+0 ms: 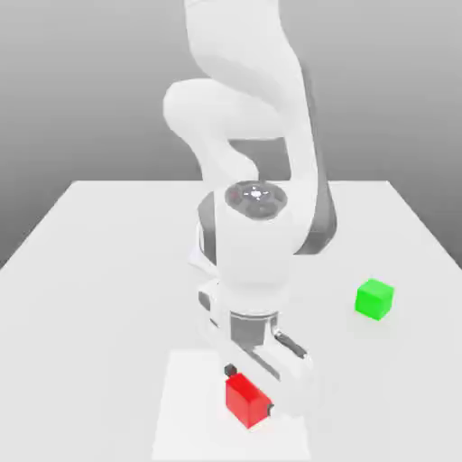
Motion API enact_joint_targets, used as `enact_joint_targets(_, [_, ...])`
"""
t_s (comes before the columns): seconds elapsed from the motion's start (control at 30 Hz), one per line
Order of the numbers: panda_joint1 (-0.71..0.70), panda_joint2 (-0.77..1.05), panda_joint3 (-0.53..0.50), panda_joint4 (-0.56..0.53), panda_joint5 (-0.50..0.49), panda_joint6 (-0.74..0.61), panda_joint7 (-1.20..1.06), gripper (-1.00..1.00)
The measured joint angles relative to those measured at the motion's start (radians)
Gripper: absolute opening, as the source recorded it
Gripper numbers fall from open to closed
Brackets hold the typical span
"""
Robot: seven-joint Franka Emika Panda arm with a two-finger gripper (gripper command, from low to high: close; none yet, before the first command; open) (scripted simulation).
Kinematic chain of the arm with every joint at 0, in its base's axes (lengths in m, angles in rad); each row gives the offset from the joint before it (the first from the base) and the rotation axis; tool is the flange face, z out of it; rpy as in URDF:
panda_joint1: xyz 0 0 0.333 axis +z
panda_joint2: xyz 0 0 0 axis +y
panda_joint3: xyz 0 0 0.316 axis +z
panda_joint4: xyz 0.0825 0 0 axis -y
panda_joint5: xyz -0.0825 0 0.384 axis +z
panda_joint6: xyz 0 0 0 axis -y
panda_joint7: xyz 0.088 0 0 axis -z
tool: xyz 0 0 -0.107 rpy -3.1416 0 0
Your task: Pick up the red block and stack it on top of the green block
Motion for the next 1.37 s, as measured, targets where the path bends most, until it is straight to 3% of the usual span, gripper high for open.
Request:
enact_joint_targets(0.17, [-0.001,-0.001,0.001,0.0,-0.001,0.0,0.001,-1.0])
enact_joint_targets(0.37, [-0.028,-0.194,0.064,-0.034,0.114,-0.156,-0.089,-1.0])
enact_joint_targets(0.5, [0.13,-0.298,0.158,-0.096,0.212,-0.194,-0.247,-1.0])
enact_joint_targets(0.93, [0.665,-0.601,0.325,-0.319,0.459,-0.265,-0.752,-1.0])
enact_joint_targets(1.13, [0.649,-0.475,0.38,-0.336,0.374,-0.123,-0.726,-1.0])
enact_joint_targets(1.27, [0.589,-0.332,0.384,-0.336,0.206,0.012,-0.613,-1.0])
enact_joint_targets(1.3, [0.59,-0.312,0.38,-0.337,0.173,0.031,-0.59,1.0])
enact_joint_targets(1.37, [0.587,-0.312,0.38,-0.337,0.173,0.031,-0.59,1.0])
